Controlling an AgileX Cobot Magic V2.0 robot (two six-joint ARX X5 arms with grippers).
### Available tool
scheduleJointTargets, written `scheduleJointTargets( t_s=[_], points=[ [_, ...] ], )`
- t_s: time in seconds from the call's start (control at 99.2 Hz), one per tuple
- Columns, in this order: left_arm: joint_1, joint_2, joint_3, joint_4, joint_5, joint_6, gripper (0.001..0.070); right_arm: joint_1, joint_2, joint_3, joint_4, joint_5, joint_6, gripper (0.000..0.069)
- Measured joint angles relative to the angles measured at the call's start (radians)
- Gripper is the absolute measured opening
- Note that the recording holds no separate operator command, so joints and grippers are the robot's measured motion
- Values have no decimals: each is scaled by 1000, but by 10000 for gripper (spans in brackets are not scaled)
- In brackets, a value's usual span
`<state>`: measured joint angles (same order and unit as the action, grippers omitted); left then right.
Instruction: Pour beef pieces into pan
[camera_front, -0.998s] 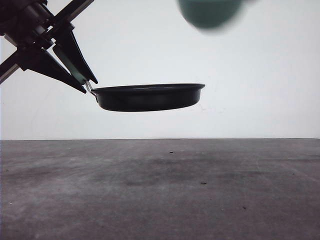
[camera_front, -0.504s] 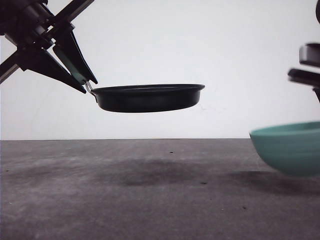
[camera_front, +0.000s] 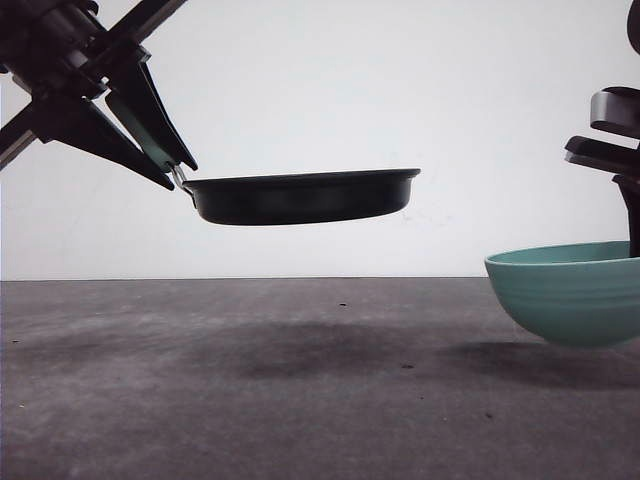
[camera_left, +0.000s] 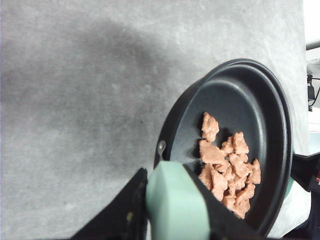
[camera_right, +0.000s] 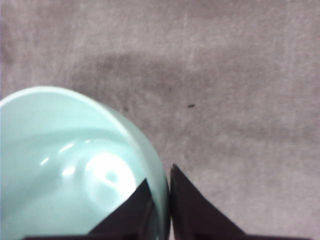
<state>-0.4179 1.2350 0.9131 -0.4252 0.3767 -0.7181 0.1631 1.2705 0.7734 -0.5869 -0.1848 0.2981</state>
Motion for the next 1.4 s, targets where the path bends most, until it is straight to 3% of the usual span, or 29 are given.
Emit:
scheduleJointTargets(
  t_s=[0.383,0.444,0.565,0.625,0.736,0.867,0.968,1.079,1.14,1.251,1.402],
  points=[
    [-13,0,0,-5,0,11,58,79,57,0,-27,-2,47,29],
    [-13,0,0,-13,0,20,58,77,63,0,-29,6,48,91],
    [-13,0,0,-25,0,45,58,72,64,0,-21,31,48,325],
    [-13,0,0,-25,0,48,58,71,64,0,-10,32,48,408],
    [-14,0,0,-23,0,57,58,63,64,18,-39,47,33,451],
    [-15,0,0,-20,-21,72,58,42,63,112,-142,159,-14,460],
    [-14,9,0,-16,-43,75,58,26,41,204,-222,242,-45,428],
    [-15,57,0,2,-43,75,58,21,-28,259,-251,249,-85,148],
    [-16,95,0,11,-43,75,58,33,-80,259,-238,234,-101,69],
    [-16,162,0,42,-43,74,58,64,-162,259,-196,203,-110,26],
    [-16,246,0,63,-39,72,58,110,-249,259,-221,177,-108,17]
  ],
)
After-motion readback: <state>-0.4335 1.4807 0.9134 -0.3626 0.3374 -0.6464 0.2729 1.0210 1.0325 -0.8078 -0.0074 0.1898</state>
